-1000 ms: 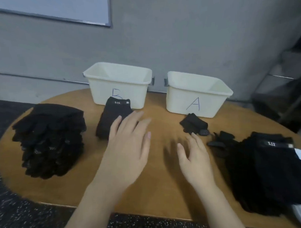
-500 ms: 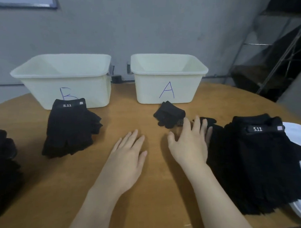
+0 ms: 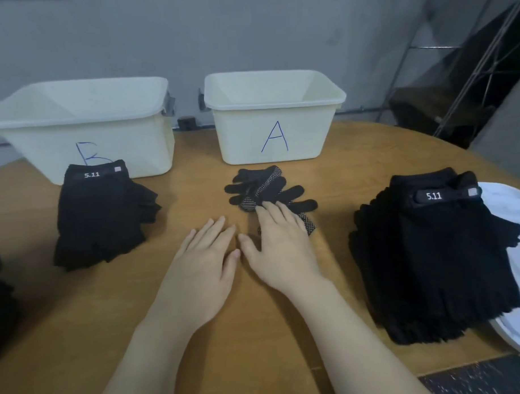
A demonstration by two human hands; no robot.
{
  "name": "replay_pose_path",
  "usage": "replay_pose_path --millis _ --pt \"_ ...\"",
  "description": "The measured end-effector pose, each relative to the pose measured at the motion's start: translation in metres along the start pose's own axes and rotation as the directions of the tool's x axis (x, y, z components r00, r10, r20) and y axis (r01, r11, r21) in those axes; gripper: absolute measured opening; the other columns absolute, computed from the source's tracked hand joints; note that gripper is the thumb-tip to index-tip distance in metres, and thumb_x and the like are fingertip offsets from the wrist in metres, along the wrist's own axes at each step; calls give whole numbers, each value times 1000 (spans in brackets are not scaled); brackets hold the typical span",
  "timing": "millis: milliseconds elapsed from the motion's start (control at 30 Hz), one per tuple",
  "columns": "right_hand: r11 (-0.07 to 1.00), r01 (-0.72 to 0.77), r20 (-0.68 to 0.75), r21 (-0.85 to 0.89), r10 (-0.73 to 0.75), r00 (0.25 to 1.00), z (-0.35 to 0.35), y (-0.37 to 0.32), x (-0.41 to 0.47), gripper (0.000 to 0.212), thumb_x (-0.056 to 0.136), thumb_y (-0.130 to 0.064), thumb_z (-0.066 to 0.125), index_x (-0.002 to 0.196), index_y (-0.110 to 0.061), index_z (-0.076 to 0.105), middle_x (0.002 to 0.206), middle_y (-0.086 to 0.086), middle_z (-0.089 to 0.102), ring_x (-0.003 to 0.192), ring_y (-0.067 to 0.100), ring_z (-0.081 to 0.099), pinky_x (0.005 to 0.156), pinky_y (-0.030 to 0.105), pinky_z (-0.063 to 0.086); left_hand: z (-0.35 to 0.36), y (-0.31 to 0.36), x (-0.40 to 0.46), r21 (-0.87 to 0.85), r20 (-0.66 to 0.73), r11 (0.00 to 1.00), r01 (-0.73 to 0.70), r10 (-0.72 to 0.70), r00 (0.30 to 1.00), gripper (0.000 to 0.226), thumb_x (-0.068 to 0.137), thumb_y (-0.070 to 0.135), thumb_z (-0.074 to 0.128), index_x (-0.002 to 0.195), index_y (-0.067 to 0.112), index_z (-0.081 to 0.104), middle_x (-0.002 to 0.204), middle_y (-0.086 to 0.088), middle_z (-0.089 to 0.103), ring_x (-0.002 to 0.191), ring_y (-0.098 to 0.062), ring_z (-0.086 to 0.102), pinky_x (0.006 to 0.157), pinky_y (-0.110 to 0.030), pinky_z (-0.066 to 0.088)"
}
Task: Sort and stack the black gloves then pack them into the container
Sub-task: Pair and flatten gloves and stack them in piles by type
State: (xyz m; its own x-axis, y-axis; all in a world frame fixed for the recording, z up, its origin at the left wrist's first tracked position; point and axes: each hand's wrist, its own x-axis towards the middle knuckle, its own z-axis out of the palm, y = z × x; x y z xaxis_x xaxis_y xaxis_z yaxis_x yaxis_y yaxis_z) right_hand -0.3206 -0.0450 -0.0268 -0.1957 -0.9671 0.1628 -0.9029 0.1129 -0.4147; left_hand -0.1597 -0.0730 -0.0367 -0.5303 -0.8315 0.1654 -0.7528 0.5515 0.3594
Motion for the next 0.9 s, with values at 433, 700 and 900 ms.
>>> replay_pose_path --millis 433,700,900 --pt "980 166 -183 112 -144 973 -13 11 -12 28 98 -30 61 120 -16 69 132 -2 54 119 20 52 99 42 42 -2 -1 -14 -57 -135 995 79 -86 987 45 104 9 46 148 10 50 153 -4 50 145 -20 41 121 -36 31" --pt "983 64 -51 170 -56 997 -7 9 41 59 107 -35 47 162 -27 28 172 2 12 158 23 7 127 44 16 -1 -3 -13 -21 -117 996 88 -90 989 46 108 14 40 153 18 47 163 -2 38 154 -19 26 124 -29 14" --pt "999 18 110 -43 -14 994 8 -1 48 59 108 -50 33 161 -26 30 172 -1 14 159 19 5 126 40 8 -2 -6 -14 -29 -107 996 89 -92 990 47 108 16 39 155 20 43 165 2 34 155 -14 22 122 -21 5"
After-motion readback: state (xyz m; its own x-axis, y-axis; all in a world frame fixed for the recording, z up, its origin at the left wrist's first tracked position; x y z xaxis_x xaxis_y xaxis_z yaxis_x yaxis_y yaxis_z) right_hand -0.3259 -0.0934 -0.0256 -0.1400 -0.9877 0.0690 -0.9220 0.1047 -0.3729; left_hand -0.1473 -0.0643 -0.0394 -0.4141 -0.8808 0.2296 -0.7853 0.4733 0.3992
